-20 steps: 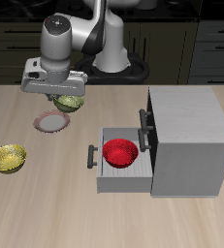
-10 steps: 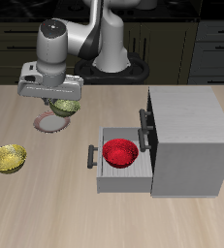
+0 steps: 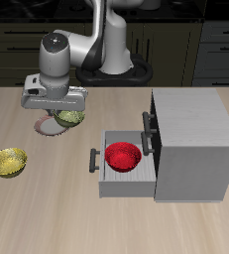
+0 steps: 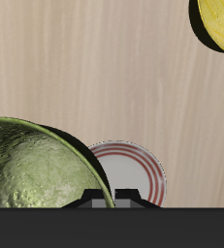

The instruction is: Place the green bowl on the plate

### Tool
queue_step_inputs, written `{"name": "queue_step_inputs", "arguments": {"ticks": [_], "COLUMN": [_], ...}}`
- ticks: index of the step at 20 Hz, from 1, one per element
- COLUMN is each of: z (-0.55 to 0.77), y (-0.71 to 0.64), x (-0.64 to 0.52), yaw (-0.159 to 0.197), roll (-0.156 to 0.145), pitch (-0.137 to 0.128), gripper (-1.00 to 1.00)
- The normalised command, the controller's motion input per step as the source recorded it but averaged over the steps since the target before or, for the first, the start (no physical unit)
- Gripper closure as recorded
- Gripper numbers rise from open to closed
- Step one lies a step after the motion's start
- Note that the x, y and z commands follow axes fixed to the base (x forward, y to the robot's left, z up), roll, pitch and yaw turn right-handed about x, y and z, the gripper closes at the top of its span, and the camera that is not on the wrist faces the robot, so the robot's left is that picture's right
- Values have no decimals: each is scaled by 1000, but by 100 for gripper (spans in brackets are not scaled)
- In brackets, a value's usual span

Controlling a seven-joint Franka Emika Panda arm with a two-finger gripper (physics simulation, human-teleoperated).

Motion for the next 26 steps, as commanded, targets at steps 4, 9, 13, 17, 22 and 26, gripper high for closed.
{"name": "queue_step_inputs", "arguments": {"ticks": [4, 9, 13, 17, 22, 26], "z": [-146, 95, 20, 45, 34, 11], "y": [-144, -107, -108, -100, -35, -4], "x": [-69, -89, -93, -44, -2, -12], "yaw": [7, -1, 6, 1, -2, 5], "roll": [-19, -15, -21, -19, -9, -7], "pitch": [19, -19, -3, -8, -6, 0], "gripper": [100, 100, 100, 100, 100, 100]}}
